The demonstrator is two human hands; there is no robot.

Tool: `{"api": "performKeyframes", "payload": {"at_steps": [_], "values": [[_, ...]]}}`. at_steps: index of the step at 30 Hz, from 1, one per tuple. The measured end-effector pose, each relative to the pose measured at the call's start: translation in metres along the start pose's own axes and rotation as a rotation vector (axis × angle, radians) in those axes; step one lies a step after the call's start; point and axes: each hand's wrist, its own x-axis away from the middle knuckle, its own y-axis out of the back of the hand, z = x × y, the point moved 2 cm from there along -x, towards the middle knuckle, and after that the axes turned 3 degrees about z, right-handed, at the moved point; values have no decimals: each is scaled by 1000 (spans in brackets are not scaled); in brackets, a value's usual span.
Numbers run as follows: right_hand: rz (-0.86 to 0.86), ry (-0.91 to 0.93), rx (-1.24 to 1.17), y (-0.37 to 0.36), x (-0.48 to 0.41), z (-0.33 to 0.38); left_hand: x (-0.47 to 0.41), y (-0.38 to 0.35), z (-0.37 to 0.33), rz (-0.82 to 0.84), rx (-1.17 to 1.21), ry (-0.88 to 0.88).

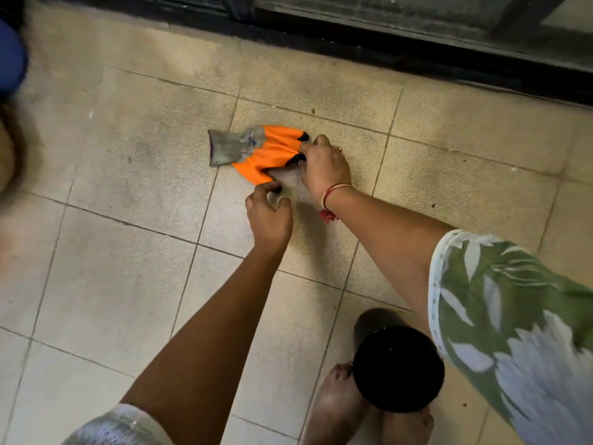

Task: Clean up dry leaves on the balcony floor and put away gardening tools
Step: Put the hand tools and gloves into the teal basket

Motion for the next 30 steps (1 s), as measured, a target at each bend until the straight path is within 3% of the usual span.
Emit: {"api": "performKeyframes", "payload": {"at_steps": [7, 11, 13, 21, 26, 30], "values": [[-46, -56, -251, 55, 49, 14, 51, 7, -39, -9, 152, 126], [-67, -88, -392, 103, 98, 15, 96, 16, -72, -40, 620, 444], [-86, -98, -463, 130, 129, 12, 111, 25, -89, -22, 697, 406], [-99, -358, -612, 201, 250, -42, 174, 11, -165, 219, 494, 240], [-262, -508, -750, 235, 321, -86, 237, -42, -202, 406, 311, 144], [-517, -570, -795, 260, 377, -124, 286, -81, -223, 567, 211, 47]]}}
